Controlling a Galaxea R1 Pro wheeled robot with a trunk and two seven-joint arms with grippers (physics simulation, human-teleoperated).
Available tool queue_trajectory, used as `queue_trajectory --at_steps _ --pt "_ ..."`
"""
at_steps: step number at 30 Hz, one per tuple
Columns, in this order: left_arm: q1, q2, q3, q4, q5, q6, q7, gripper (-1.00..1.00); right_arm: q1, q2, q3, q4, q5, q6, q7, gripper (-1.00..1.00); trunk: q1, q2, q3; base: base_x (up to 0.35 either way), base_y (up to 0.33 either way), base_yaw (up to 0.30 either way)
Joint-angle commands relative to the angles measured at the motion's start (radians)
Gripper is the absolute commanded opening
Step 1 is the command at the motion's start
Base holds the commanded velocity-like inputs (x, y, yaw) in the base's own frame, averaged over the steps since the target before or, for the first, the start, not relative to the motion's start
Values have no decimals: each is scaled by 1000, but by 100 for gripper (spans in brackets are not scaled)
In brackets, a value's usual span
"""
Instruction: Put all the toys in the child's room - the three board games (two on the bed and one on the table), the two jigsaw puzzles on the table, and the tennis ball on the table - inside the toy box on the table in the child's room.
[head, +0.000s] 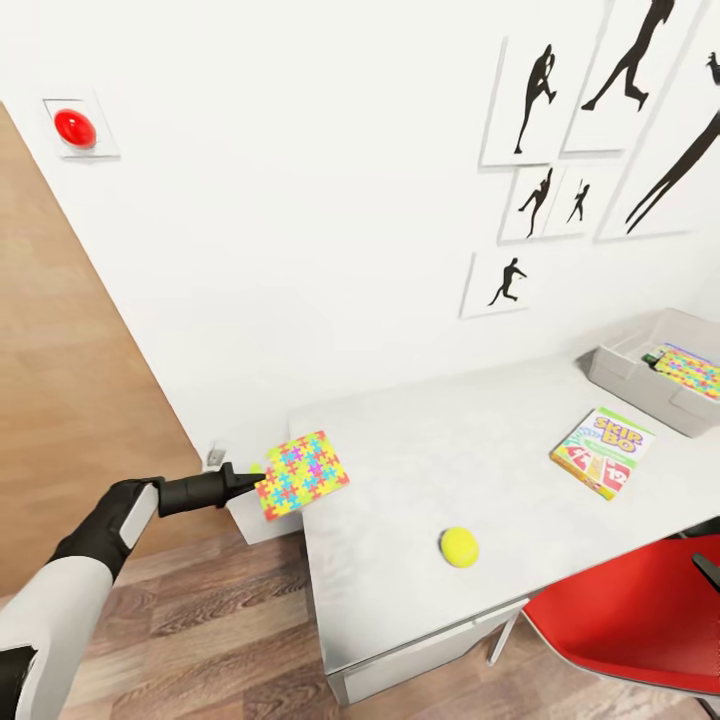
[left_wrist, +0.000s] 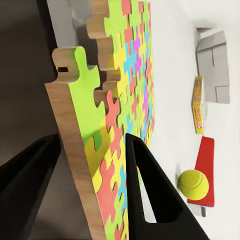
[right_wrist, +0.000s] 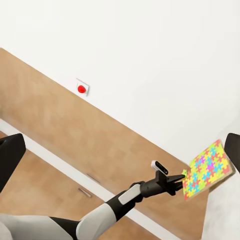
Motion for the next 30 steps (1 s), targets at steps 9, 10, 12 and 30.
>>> queue_trajectory --at_steps 9,10,12,30 --pt "-1 30 -1 0 -8 9 -84 -100 1 3 1 -1 -5 1 -3 100 -34 63 28 0 0 0" --pt "-1 35 -2 0 -10 9 -96 -100 1 5 1 -1 -5 1 -4 100 -38 70 31 0 0 0" --pt "4 64 -7 0 -13 8 -161 -100 1 11 0 -1 2 0 -9 100 -46 84 37 0 0 0" --pt "99 199 -16 -18 -18 6 -527 -100 1 51 -2 -10 18 -3 -88 100 -115 210 93 0 0 0"
